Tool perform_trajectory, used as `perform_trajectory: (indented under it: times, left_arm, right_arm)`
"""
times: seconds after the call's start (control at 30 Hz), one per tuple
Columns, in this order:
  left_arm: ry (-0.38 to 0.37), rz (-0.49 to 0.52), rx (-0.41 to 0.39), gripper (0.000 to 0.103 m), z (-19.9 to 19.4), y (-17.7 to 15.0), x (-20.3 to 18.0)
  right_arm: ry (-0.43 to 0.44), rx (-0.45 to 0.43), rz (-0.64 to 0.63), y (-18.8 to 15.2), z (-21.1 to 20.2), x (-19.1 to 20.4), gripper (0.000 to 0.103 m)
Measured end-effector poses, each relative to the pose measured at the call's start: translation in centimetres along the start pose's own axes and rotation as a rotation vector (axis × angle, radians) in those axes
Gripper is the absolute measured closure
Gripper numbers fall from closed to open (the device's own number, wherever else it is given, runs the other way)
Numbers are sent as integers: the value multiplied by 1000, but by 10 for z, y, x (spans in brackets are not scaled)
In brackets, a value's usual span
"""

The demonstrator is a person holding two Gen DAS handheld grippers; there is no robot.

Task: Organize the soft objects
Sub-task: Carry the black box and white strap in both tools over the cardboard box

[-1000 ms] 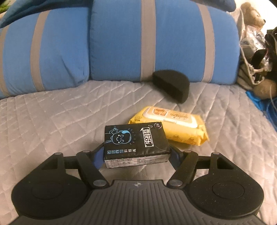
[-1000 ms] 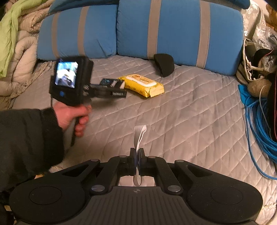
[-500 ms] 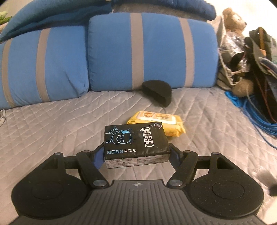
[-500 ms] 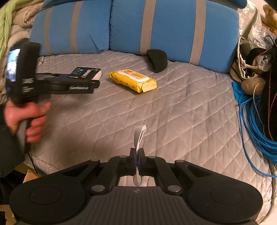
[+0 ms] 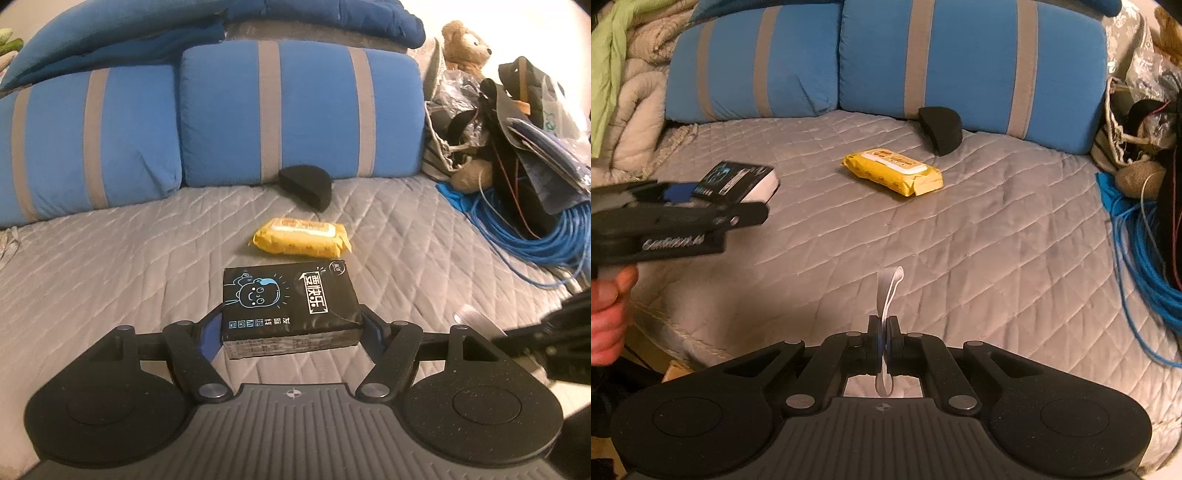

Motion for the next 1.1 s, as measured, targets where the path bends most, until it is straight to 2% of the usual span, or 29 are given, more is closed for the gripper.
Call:
perform_trajectory:
  times: [0.5, 0.73, 1.1]
  left_arm:
    - [-20, -2, 165, 32, -54, -61, 5]
    - [-28, -2, 252, 32, -67, -89, 1]
    - [-57, 29, 407, 32, -80, -135, -8]
  right_arm:
    - [78, 91, -53, -40, -15, 40, 98]
    - [111, 121, -79, -65, -27, 63, 98]
    - [134, 151, -64, -94, -41, 73, 98]
Point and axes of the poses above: each gripper's, at about its wrist camera, not at the fingertips, and z roughly the way its jaws point, x to its left, y to its top, the point moved 9 cm from there along z, roughly the way its jaws point, and after that the axes turned 7 degrees about -z, right-handed, at the moved point
